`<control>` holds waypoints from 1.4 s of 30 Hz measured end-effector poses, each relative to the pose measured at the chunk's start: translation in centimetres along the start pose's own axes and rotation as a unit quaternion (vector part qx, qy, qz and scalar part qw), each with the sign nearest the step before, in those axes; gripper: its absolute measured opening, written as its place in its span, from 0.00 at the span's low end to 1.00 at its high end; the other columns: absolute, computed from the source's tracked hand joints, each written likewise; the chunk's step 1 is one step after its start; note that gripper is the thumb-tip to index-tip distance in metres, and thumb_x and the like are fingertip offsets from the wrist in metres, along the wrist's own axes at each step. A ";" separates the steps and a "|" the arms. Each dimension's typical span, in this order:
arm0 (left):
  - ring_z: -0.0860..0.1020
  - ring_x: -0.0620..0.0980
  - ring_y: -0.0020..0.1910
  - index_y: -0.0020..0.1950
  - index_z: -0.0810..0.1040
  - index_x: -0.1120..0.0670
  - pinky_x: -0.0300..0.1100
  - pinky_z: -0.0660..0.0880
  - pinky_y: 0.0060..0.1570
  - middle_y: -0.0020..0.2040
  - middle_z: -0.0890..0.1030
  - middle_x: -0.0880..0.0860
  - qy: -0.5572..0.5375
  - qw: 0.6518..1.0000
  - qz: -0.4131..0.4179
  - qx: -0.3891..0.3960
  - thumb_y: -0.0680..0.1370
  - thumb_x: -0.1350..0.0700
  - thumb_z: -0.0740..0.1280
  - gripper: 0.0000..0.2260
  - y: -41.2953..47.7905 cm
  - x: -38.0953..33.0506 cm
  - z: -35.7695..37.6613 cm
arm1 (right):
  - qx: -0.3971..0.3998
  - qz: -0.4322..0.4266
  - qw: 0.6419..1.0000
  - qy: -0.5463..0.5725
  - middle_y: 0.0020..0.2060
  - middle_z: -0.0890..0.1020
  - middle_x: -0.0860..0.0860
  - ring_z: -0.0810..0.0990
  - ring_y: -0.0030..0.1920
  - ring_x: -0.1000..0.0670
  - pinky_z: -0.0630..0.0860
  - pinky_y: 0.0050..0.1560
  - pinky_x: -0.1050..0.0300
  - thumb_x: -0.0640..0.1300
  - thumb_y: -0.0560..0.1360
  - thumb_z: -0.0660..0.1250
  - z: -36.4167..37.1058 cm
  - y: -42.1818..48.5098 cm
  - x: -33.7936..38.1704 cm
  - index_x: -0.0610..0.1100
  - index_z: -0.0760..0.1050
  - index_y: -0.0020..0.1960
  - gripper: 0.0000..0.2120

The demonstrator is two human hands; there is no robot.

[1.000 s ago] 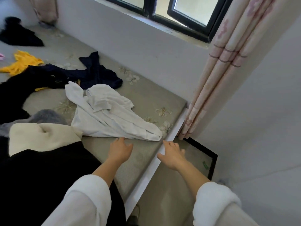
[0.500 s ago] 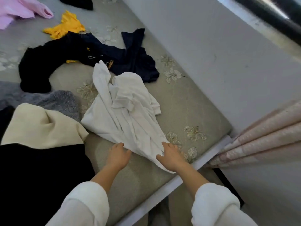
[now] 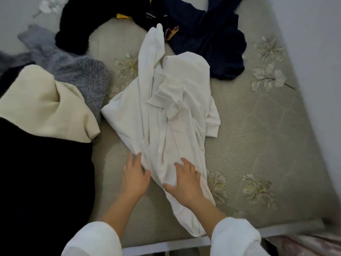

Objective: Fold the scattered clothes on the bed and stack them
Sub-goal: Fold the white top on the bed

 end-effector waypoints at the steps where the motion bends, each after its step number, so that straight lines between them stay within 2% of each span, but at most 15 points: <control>1: 0.55 0.56 0.75 0.78 0.55 0.52 0.50 0.54 0.73 0.78 0.52 0.55 0.016 0.999 0.019 -0.019 0.80 0.55 0.59 0.26 0.5 -0.4 -0.2 | -0.004 -0.024 0.999 -0.023 0.77 0.49 0.48 0.49 0.76 0.46 0.52 0.70 0.47 0.61 0.73 0.64 0.3 0.8 0.3 0.49 0.57 0.74 0.35; 7: 0.54 0.53 0.75 0.71 0.68 0.54 0.43 0.51 0.72 0.77 0.56 0.54 0.046 0.993 0.097 -0.047 0.79 0.42 0.59 0.25 4.1 -3.2 1.1 | -0.015 -0.037 0.999 -0.035 0.78 0.48 0.52 0.44 0.76 0.49 0.48 0.71 0.44 0.62 0.74 0.54 0.8 3.5 -1.9 0.56 0.60 0.73 0.28; 13: 0.54 0.54 0.74 0.57 0.76 0.56 0.48 0.60 0.70 0.78 0.52 0.52 0.047 0.996 0.070 -0.030 0.79 0.51 0.65 0.12 4.5 -4.3 3.6 | -0.058 0.032 0.984 -0.167 0.78 0.42 0.51 0.46 0.77 0.41 0.50 0.71 0.34 0.52 0.81 0.46 -2.4 3.7 -9.3 0.49 0.40 0.79 0.29; 17: 0.58 0.47 0.74 0.48 0.80 0.59 0.38 0.56 0.68 0.72 0.66 0.46 -0.074 0.977 0.195 -0.043 0.72 0.53 0.66 0.12 1.5 -5.4 0.9 | -0.115 0.183 0.975 -0.050 0.75 0.55 0.41 0.62 0.71 0.39 0.63 0.67 0.41 0.38 0.75 0.61 -7.0 2.3 -14.9 0.38 0.45 0.77 0.37; 18: 0.65 0.44 0.69 0.46 0.81 0.60 0.37 0.60 0.65 0.66 0.74 0.45 -0.121 0.971 0.206 -0.018 0.68 0.52 0.64 0.15 0.6 -5.2 0.3 | -0.114 0.221 0.968 0.029 0.73 0.59 0.38 0.64 0.70 0.38 0.65 0.67 0.42 0.36 0.75 0.63 -7.5 1.9 -16.9 0.36 0.48 0.76 0.36; 20: 0.76 0.41 0.46 0.38 0.79 0.62 0.38 0.70 0.47 0.43 0.82 0.48 -0.156 0.971 0.179 0.032 0.63 0.51 0.61 0.16 -0.8 -4.0 -0.7 | -0.105 0.247 0.957 0.108 0.67 0.68 0.36 0.71 0.63 0.36 0.70 0.64 0.42 0.36 0.75 0.63 -8.2 1.0 -19.7 0.34 0.61 0.72 0.27; 22: 0.68 0.41 0.29 0.30 0.72 0.61 0.41 0.63 0.31 0.27 0.70 0.48 -0.108 0.980 0.134 0.097 0.61 0.53 0.61 0.11 -1.8 -2.3 -0.6 | -0.094 0.246 0.951 0.164 0.62 0.75 0.38 0.75 0.59 0.38 0.72 0.61 0.45 0.43 0.76 0.65 -8.7 0.3 -20.2 0.35 0.67 0.69 0.23; 24: 0.64 0.41 0.27 0.27 0.67 0.57 0.41 0.59 0.30 0.25 0.66 0.46 -0.095 0.975 0.101 0.172 0.61 0.56 0.62 0.06 -2.8 -1.0 -0.1 | -0.074 0.243 0.930 0.266 0.63 0.75 0.41 0.74 0.62 0.40 0.70 0.60 0.49 0.48 0.76 0.68 -8.0 -0.2 -18.6 0.36 0.64 0.71 0.28; 28: 0.65 0.43 0.27 0.35 0.72 0.51 0.38 0.60 0.30 0.25 0.68 0.44 -0.136 0.957 0.049 0.253 0.62 0.61 0.62 0.06 -4.0 -0.5 0.7 | -0.062 0.190 0.927 0.316 0.59 0.77 0.44 0.77 0.59 0.43 0.74 0.57 0.50 0.40 0.69 0.75 -4.7 0.8 -14.3 0.39 0.66 0.68 0.32; 31: 0.69 0.39 0.27 0.50 0.79 0.45 0.32 0.64 0.30 0.27 0.74 0.41 -0.118 0.940 0.075 0.312 0.67 0.66 0.61 0.20 -4.5 -1.7 0.6 | -0.088 0.147 0.944 0.284 0.51 0.81 0.43 0.79 0.53 0.42 0.76 0.52 0.50 0.37 0.74 0.67 -3.7 1.7 -12.4 0.42 0.75 0.59 0.14; 34: 0.73 0.37 0.36 0.46 0.84 0.42 0.28 0.66 0.38 0.35 0.78 0.36 -0.036 0.899 0.064 0.431 0.69 0.68 0.59 0.23 -5.4 -1.6 1.2 | -0.084 0.198 0.959 0.183 0.46 0.81 0.41 0.78 0.47 0.41 0.73 0.45 0.52 0.44 0.78 0.59 -4.8 1.1 -14.9 0.43 0.76 0.48 0.08; 38: 0.71 0.45 0.42 0.58 0.81 0.46 0.34 0.68 0.41 0.44 0.75 0.45 0.162 0.782 -0.011 0.602 0.70 0.63 0.61 0.21 -7.9 1.2 2.7 | 0.163 0.269 0.947 -0.057 0.44 0.81 0.44 0.80 0.43 0.45 0.72 0.34 0.59 0.43 0.75 0.61 -5.3 -2.5 -19.8 0.42 0.76 0.42 0.07; 39: 0.73 0.46 0.45 0.60 0.80 0.47 0.37 0.69 0.44 0.46 0.77 0.46 0.161 0.783 -0.031 0.600 0.71 0.58 0.62 0.19 -7.5 1.9 2.8 | 0.196 0.266 0.939 -0.099 0.44 0.81 0.44 0.80 0.42 0.45 0.71 0.33 0.60 0.41 0.74 0.61 -5.8 -2.8 -20.0 0.42 0.74 0.39 0.07; 40: 0.76 0.48 0.47 0.58 0.81 0.50 0.38 0.70 0.45 0.48 0.79 0.47 0.145 0.820 -0.035 0.552 0.71 0.54 0.63 0.17 -6.1 2.5 2.6 | 0.201 0.249 0.938 -0.133 0.44 0.80 0.44 0.80 0.43 0.46 0.70 0.35 0.60 0.39 0.73 0.61 -6.6 -2.5 -19.7 0.43 0.74 0.38 0.06; 42: 0.79 0.51 0.46 0.48 0.81 0.56 0.35 0.70 0.41 0.47 0.82 0.52 0.047 0.949 -0.019 0.312 0.70 0.52 0.64 0.11 -1.8 2.4 0.4 | 0.086 0.201 0.974 -0.060 0.40 0.77 0.46 0.76 0.43 0.48 0.66 0.39 0.59 0.38 0.72 0.63 -8.7 -0.2 -17.5 0.45 0.72 0.38 0.06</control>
Point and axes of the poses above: each hand's wrist, its own y-axis towards the middle knuckle, its own z-axis out of the palm, x = y × z, the point moved 7 cm from there along y, towards the middle knuckle
